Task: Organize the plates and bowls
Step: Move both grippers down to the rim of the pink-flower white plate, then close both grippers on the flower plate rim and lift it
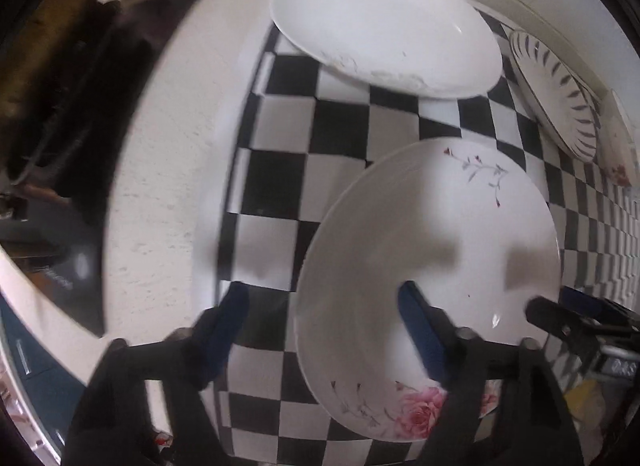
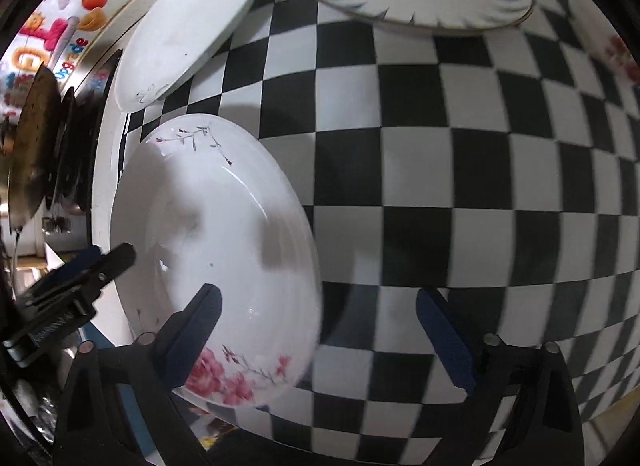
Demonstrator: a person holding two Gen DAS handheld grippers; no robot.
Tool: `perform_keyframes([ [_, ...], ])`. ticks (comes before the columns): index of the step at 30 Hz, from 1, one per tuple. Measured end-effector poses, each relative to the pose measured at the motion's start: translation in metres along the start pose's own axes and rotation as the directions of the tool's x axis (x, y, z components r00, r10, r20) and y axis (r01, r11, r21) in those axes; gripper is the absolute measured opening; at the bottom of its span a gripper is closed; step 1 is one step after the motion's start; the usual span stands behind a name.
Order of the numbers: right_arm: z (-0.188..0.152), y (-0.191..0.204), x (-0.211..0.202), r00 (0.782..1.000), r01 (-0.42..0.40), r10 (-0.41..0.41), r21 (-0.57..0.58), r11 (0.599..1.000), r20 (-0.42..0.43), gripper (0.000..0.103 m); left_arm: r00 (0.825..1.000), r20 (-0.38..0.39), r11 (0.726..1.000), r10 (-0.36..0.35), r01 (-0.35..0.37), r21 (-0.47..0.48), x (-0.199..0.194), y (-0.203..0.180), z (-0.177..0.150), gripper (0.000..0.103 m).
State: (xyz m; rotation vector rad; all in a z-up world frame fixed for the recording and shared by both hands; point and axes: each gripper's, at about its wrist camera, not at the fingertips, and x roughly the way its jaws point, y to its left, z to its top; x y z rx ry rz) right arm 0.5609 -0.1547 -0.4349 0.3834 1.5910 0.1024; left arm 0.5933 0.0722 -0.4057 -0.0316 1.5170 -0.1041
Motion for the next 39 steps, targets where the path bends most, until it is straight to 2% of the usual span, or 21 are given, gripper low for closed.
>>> perform_keyframes([
  [1, 0.001, 0.001, 0.002, 1.0, -0.001, 0.001, 0.003, 1.0, -0.006, 0.089, 1.0, -0.008, 1.0, -0.008, 0.008, 0.004, 0.002, 0.001, 0.001, 0.058],
  [2, 0.002, 0.003, 0.004, 1.0, 0.002, -0.002, 0.008, 1.0, -0.011, 0.088, 0.999, -0.018, 1.0, -0.026, 0.027, 0.016, 0.005, 0.001, 0.002, 0.051],
  [4, 0.004, 0.008, 0.004, 1.0, 0.024, -0.024, -0.003, 1.0, 0.0, 0.078, 0.998, -0.031, 0.998, -0.05, 0.051, 0.03, 0.008, 0.001, 0.003, 0.044],
  [5, 0.007, 0.01, 0.004, 1.0, 0.027, -0.027, -0.005, 1.0, 0.003, 0.072, 0.997, -0.039, 0.997, -0.065, 0.066, 0.035, 0.01, 0.0, 0.003, 0.042],
  [6, 0.01, 0.01, 0.004, 1.0, 0.007, -0.007, 0.003, 1.0, -0.004, 0.057, 0.996, -0.047, 0.996, -0.075, 0.077, 0.039, 0.012, -0.001, 0.004, 0.042],
  [7, 0.011, 0.011, 0.004, 1.0, -0.004, 0.004, 0.013, 1.0, -0.013, 0.052, 0.995, -0.042, 0.995, -0.089, 0.091, 0.041, 0.012, -0.001, 0.004, 0.042],
  [8, 0.012, 0.011, 0.004, 1.0, -0.01, 0.011, 0.021, 1.0, -0.013, 0.051, 0.996, -0.037, 0.995, -0.087, 0.088, 0.043, 0.011, -0.002, 0.004, 0.041],
  [9, 0.012, 0.011, 0.005, 1.0, -0.022, 0.022, 0.027, 0.999, -0.017, 0.043, 0.996, -0.034, 0.995, -0.086, 0.088, 0.046, 0.01, -0.002, 0.005, 0.042],
  [14, 0.015, 0.014, 0.007, 1.0, -0.003, 0.003, 0.009, 1.0, -0.02, 0.039, 0.996, -0.028, 0.995, -0.082, 0.083, 0.048, 0.01, -0.003, 0.008, 0.041],
  [16, 0.016, 0.013, 0.007, 1.0, 0.021, -0.021, 0.002, 1.0, -0.021, 0.026, 0.997, -0.025, 0.996, -0.078, 0.079, 0.045, 0.01, -0.006, 0.01, 0.041],
  [24, 0.019, 0.012, 0.007, 0.999, 0.003, -0.005, -0.047, 0.999, -0.044, 0.025, 0.998, -0.023, 0.997, -0.065, 0.066, 0.026, 0.011, -0.007, -0.003, 0.041],
  [29, 0.019, 0.012, 0.005, 0.999, -0.013, 0.01, -0.068, 0.998, -0.051, 0.025, 0.998, -0.002, 0.998, -0.067, 0.067, 0.013, -0.004, -0.011, -0.012, 0.041],
  [34, 0.015, 0.003, -0.017, 0.999, -0.036, 0.034, -0.068, 0.997, -0.033, 0.025, 0.997, 0.022, 0.997, -0.079, 0.079, 0.021, -0.027, -0.022, -0.013, 0.041],
  [39, 0.012, -0.016, -0.046, 0.999, -0.044, 0.044, -0.052, 0.998, 0.008, 0.025, 0.994, 0.049, 0.994, -0.094, 0.09, 0.065, -0.049, -0.049, -0.016, 0.041],
])
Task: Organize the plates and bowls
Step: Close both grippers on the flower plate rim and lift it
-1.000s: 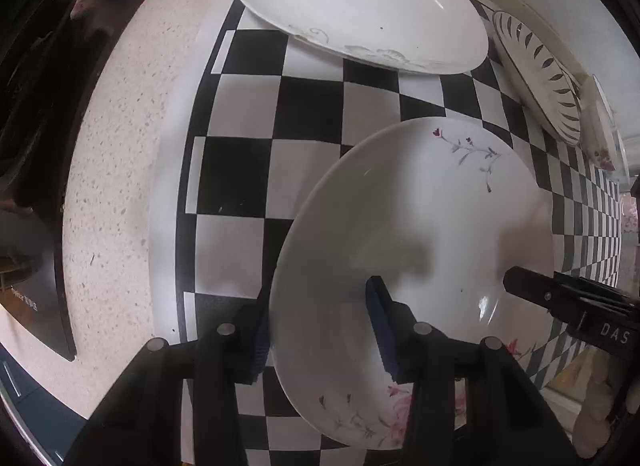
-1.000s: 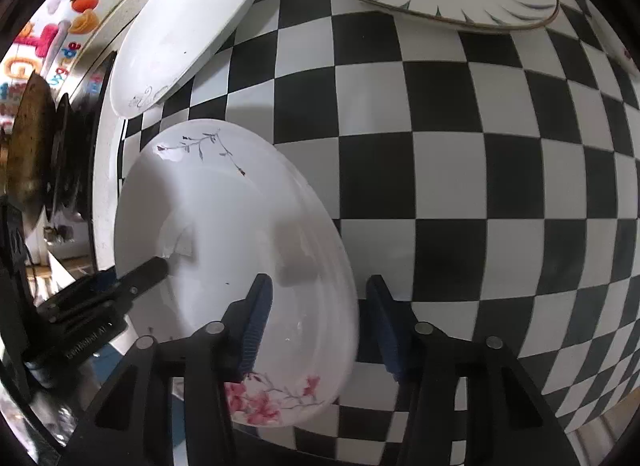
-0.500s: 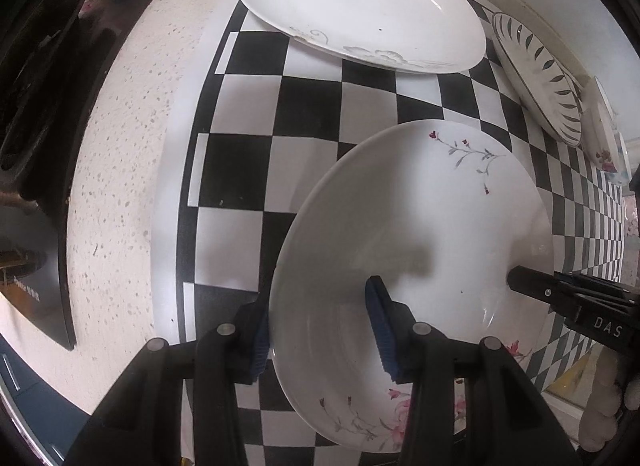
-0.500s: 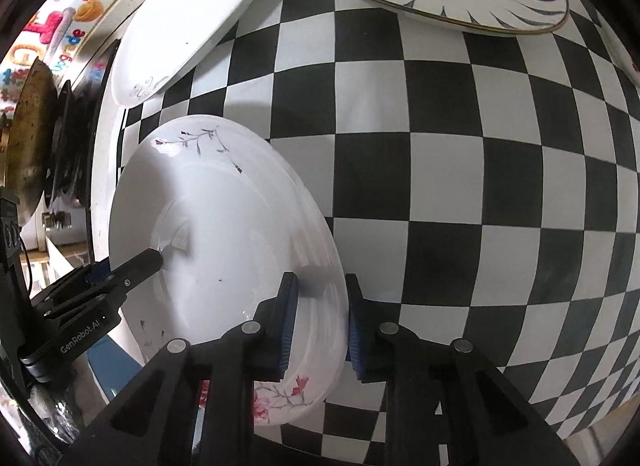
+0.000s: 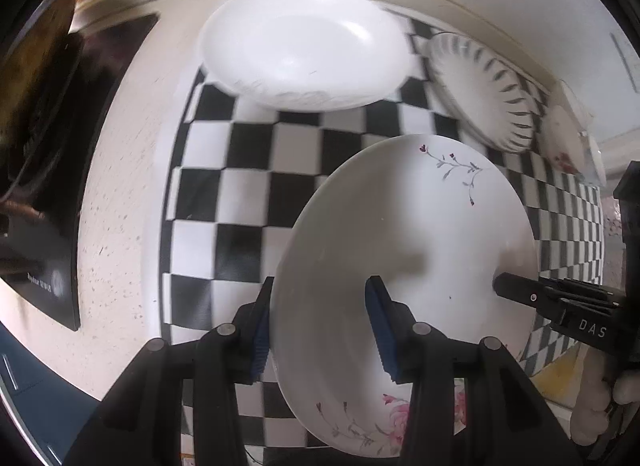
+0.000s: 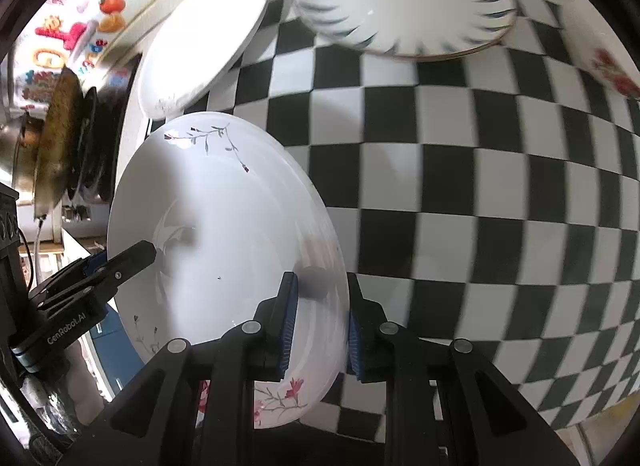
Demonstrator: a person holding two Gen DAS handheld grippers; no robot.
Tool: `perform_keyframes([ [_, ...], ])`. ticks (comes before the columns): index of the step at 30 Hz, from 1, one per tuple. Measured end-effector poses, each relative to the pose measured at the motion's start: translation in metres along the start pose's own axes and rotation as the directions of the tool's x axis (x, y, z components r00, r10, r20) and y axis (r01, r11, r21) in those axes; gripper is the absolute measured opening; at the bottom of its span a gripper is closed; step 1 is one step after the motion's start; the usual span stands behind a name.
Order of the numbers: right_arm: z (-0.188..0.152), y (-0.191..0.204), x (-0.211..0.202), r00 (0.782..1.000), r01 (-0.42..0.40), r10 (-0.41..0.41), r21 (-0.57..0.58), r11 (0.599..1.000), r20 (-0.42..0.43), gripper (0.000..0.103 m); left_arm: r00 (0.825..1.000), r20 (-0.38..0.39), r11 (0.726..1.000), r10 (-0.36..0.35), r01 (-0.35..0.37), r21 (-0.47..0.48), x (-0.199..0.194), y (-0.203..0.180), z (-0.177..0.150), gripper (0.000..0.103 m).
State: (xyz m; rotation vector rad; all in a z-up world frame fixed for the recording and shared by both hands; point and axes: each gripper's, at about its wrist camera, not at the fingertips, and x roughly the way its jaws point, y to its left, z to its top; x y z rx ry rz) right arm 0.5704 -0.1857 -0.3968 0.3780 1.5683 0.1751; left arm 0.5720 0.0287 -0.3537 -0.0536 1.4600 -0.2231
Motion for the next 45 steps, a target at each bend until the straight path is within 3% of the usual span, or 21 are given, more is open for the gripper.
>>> perform_keyframes([
  [6, -0.004, -0.034, -0.025, 0.999, -0.004, 0.002, 0.045, 0.999, 0.038, 0.025, 1.0, -0.001, 0.998, -0.025, 0.025, 0.059, -0.002, -0.037, 0.005, 0.041],
  [11, -0.008, -0.079, -0.037, 0.999, 0.011, -0.015, 0.093, 0.996, 0.047, 0.025, 0.999, -0.034, 0.993, -0.028, 0.032, 0.113, 0.02, -0.082, 0.009, 0.041],
  [22, -0.024, -0.152, -0.014, 0.999, 0.039, -0.038, 0.162, 0.986, -0.011, 0.024, 0.991, -0.131, 0.987, 0.003, 0.018, 0.158, 0.081, -0.13, 0.01, 0.041],
  [27, -0.024, -0.156, -0.009, 0.999, 0.043, -0.04, 0.15, 0.988, -0.025, 0.024, 0.988, -0.148, 0.987, 0.035, -0.012, 0.157, 0.093, -0.133, 0.01, 0.041],
  [42, -0.018, -0.148, -0.006, 0.997, 0.039, -0.035, 0.065, 0.997, -0.067, 0.024, 0.988, -0.15, 0.996, 0.039, -0.026, 0.085, 0.09, -0.115, 0.006, 0.041],
  [45, -0.014, -0.147, -0.002, 0.996, 0.011, -0.002, 0.1, 0.995, -0.085, 0.024, 0.988, -0.141, 0.997, 0.054, -0.045, 0.071, 0.083, -0.104, 0.005, 0.041],
])
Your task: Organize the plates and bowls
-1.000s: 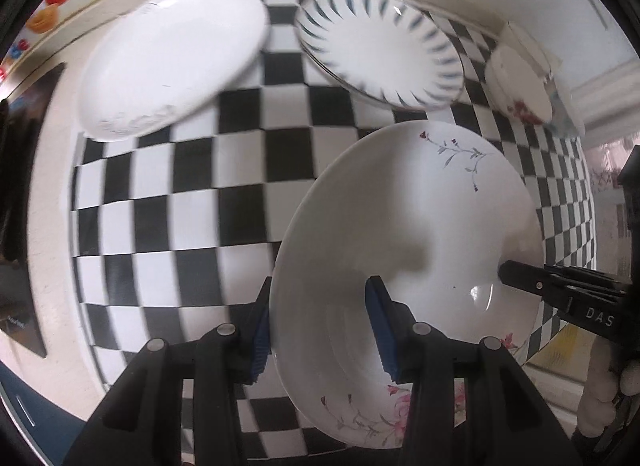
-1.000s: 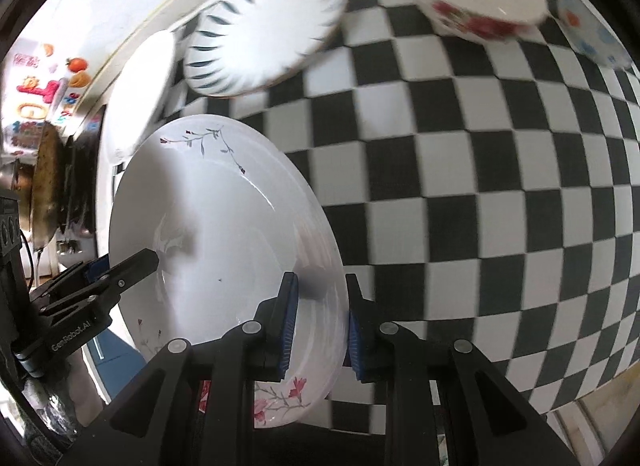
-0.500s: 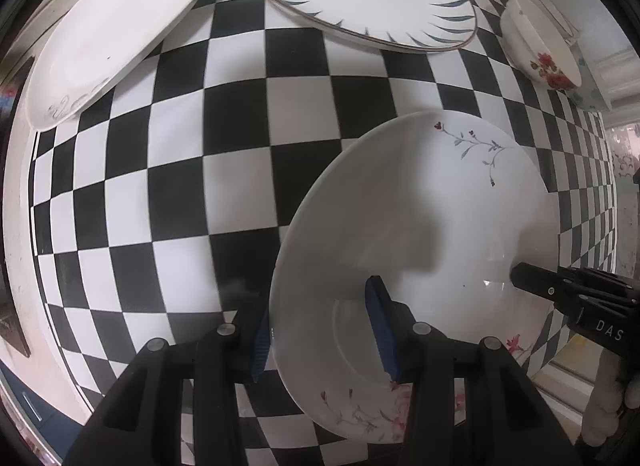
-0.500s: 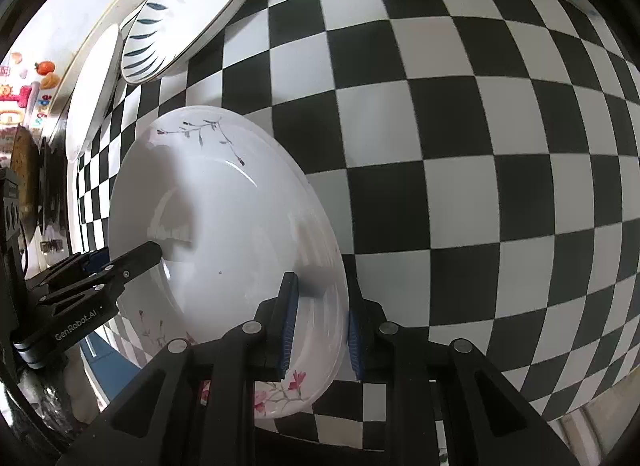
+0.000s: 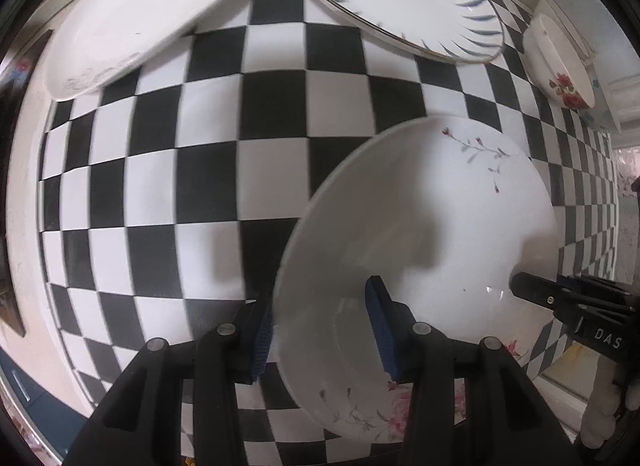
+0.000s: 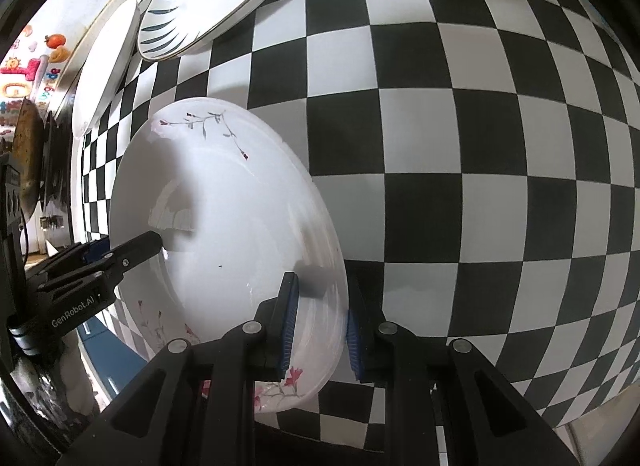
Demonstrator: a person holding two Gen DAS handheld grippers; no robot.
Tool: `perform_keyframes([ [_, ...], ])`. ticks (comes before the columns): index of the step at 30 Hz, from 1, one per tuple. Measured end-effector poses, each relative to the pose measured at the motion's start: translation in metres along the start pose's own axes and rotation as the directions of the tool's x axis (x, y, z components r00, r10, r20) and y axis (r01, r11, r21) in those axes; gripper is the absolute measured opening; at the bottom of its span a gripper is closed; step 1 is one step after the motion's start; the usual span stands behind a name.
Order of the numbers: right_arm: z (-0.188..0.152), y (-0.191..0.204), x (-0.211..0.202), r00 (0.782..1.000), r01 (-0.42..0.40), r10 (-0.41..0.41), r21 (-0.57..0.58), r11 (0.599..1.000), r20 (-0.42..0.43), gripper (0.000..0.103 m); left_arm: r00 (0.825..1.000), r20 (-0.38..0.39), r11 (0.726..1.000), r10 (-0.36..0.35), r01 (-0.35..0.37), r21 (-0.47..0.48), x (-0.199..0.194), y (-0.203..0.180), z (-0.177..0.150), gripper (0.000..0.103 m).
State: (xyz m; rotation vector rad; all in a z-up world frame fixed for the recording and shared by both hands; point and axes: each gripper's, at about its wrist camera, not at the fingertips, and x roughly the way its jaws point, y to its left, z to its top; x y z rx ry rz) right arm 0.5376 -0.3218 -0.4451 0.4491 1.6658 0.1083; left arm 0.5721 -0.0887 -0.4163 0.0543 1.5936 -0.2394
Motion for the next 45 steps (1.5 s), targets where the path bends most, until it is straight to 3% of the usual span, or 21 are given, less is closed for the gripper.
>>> perform_keyframes([
  [3, 0.002, -0.015, -0.006, 0.996, -0.082, 0.083, 0.058, 0.995, -0.022, 0.025, 0.999, 0.038, 0.998, 0.028, -0.026, -0.054, -0.019, 0.014, -0.002, 0.042],
  [5, 0.003, -0.022, -0.016, 0.994, -0.105, 0.105, 0.066, 0.992, -0.006, 0.031, 0.997, 0.063, 0.994, 0.041, -0.035, -0.102, -0.035, 0.026, -0.005, 0.042],
  [7, 0.004, -0.024, -0.03, 0.995, -0.094, 0.093, 0.044, 0.995, 0.031, 0.048, 0.992, 0.102, 0.985, 0.075, -0.058, -0.16, -0.056, 0.04, -0.007, 0.042],
  [10, 0.009, -0.017, -0.049, 0.993, -0.101, 0.101, -0.008, 0.995, 0.068, 0.062, 0.978, 0.166, 0.972, 0.129, -0.091, -0.217, -0.086, 0.056, -0.005, 0.042],
  [12, 0.017, -0.005, -0.064, 0.987, -0.129, 0.133, -0.048, 0.99, 0.092, 0.071, 0.963, 0.204, 0.963, 0.176, -0.125, -0.237, -0.102, 0.058, -0.003, 0.043],
  [14, 0.025, 0.012, -0.075, 0.981, -0.152, 0.16, -0.082, 0.985, 0.112, 0.074, 0.942, 0.243, 0.954, 0.231, -0.17, -0.249, -0.117, 0.065, 0.001, 0.043],
  [19, 0.059, 0.064, -0.1, 0.955, -0.192, 0.221, -0.156, 0.969, 0.2, 0.09, 0.921, 0.285, 0.945, 0.265, -0.189, -0.268, -0.135, 0.095, 0.02, 0.043],
  [21, 0.074, 0.085, -0.105, 0.951, -0.181, 0.218, -0.178, 0.967, 0.221, 0.09, 0.917, 0.293, 0.943, 0.27, -0.19, -0.274, -0.137, 0.113, 0.036, 0.043],
  [28, 0.137, 0.16, -0.097, 0.956, -0.125, 0.183, -0.245, 0.961, 0.227, 0.09, 0.927, 0.294, 0.944, 0.232, -0.142, -0.297, -0.135, 0.165, 0.066, 0.043],
  [32, 0.177, 0.192, -0.071, 0.971, -0.085, 0.138, -0.258, 0.962, 0.193, 0.09, 0.946, 0.273, 0.942, 0.174, -0.079, -0.326, -0.121, 0.195, 0.085, 0.043],
  [36, 0.209, 0.213, -0.046, 0.98, -0.054, 0.105, -0.279, 0.959, 0.171, 0.09, 0.965, 0.238, 0.933, 0.108, -0.016, -0.361, -0.099, 0.219, 0.099, 0.043],
  [45, 0.264, 0.238, 0.003, 0.995, -0.013, 0.043, -0.311, 0.95, 0.091, 0.085, 0.984, 0.179, 0.921, 0.025, 0.047, -0.386, -0.056, 0.244, 0.13, 0.043],
])
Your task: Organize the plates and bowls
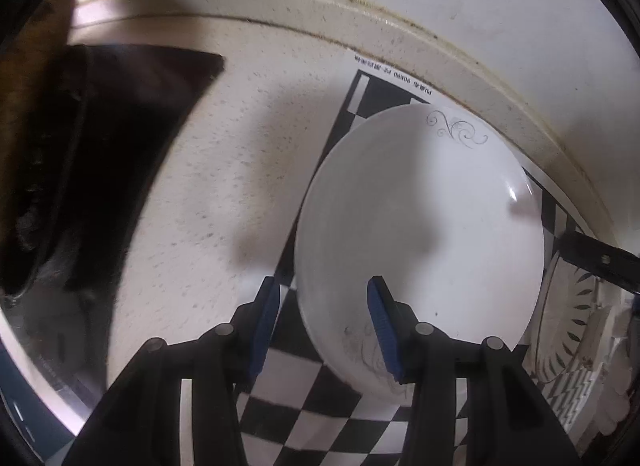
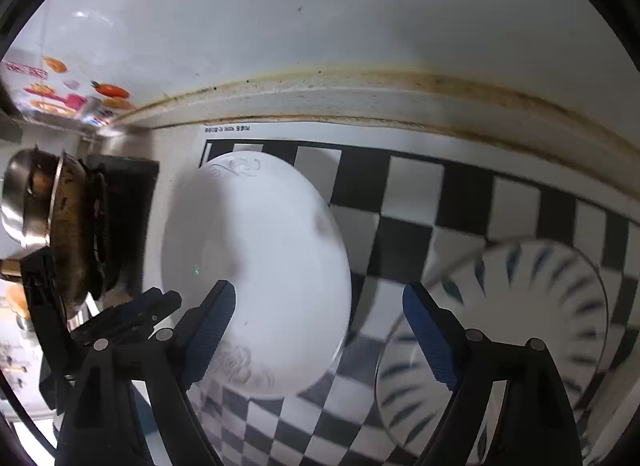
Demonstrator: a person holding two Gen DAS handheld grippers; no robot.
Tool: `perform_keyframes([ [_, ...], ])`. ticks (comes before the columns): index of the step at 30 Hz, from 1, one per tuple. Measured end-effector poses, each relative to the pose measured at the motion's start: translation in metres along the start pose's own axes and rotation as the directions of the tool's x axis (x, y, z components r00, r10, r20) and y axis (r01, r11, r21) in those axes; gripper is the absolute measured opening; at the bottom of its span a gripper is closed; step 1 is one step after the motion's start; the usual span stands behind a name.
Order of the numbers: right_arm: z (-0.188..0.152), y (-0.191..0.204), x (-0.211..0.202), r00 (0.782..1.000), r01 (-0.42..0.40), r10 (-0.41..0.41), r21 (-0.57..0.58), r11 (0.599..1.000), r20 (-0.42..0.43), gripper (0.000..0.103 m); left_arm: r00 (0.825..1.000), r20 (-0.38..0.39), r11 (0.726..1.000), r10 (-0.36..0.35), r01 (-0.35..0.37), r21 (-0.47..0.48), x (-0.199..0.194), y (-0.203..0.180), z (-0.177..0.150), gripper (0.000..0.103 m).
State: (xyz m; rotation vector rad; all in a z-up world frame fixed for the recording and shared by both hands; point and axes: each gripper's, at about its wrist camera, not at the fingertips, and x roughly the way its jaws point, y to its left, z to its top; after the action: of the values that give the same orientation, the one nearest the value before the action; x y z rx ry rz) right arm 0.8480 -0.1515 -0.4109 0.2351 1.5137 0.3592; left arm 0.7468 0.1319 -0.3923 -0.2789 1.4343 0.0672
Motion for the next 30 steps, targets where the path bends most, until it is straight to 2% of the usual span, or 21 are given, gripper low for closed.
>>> perform_keyframes([
  [2, 0.008, 0.001, 0.011, 1.0, -0.003, 0.003, -0.021, 1.0, -0.028, 0.085, 1.0, -0.01, 1.0, -0.02, 0.02, -0.012, 0.006, 0.002, 0.003, 0.043],
  [7, 0.021, -0.013, 0.041, 0.99, -0.069, 0.069, 0.004, 0.998, -0.121, 0.066, 0.996, -0.033, 0.996, -0.082, 0.081, -0.03, 0.016, 0.003, 0.007, 0.043],
  [8, 0.022, -0.013, 0.04, 0.991, -0.077, 0.076, -0.003, 0.997, -0.108, 0.066, 0.995, -0.043, 0.996, -0.091, 0.09, -0.026, 0.018, 0.001, 0.007, 0.043],
  [9, 0.023, -0.013, 0.042, 0.989, -0.096, 0.094, -0.012, 0.995, -0.117, 0.061, 0.995, -0.047, 0.996, -0.092, 0.091, -0.023, 0.019, -0.001, 0.007, 0.042],
  [10, 0.024, -0.014, 0.048, 0.979, -0.132, 0.13, -0.002, 0.991, -0.159, 0.052, 0.995, -0.046, 0.996, -0.087, 0.086, -0.018, 0.021, -0.002, 0.006, 0.041],
  [11, 0.023, -0.013, 0.049, 0.978, -0.139, 0.137, -0.003, 0.99, -0.157, 0.052, 0.995, -0.046, 0.996, -0.083, 0.083, -0.012, 0.022, -0.003, 0.005, 0.041],
  [12, 0.024, -0.012, 0.052, 0.976, -0.14, 0.137, -0.008, 0.99, -0.172, 0.041, 0.996, -0.039, 0.997, -0.081, 0.081, -0.007, 0.021, -0.005, 0.004, 0.041],
  [14, 0.024, -0.011, 0.054, 0.981, -0.11, 0.105, -0.018, 0.994, -0.161, 0.033, 0.997, -0.026, 0.997, -0.079, 0.079, -0.014, 0.021, -0.006, 0.005, 0.04],
  [16, 0.022, -0.013, 0.055, 0.985, -0.088, 0.083, -0.024, 0.996, -0.153, 0.018, 0.997, -0.018, 0.997, -0.07, 0.07, -0.013, 0.02, -0.01, 0.005, 0.04],
  [23, 0.009, -0.018, 0.049, 0.986, -0.104, 0.1, -0.02, 0.994, -0.136, 0.017, 0.998, 0.017, 0.998, -0.06, 0.06, 0.009, 0.01, -0.014, 0.001, 0.038],
  [30, -0.006, -0.011, 0.02, 0.99, -0.115, 0.11, -0.048, 0.992, -0.09, 0.017, 0.997, 0.054, 0.997, -0.062, 0.059, 0.041, -0.014, -0.027, -0.008, 0.038],
])
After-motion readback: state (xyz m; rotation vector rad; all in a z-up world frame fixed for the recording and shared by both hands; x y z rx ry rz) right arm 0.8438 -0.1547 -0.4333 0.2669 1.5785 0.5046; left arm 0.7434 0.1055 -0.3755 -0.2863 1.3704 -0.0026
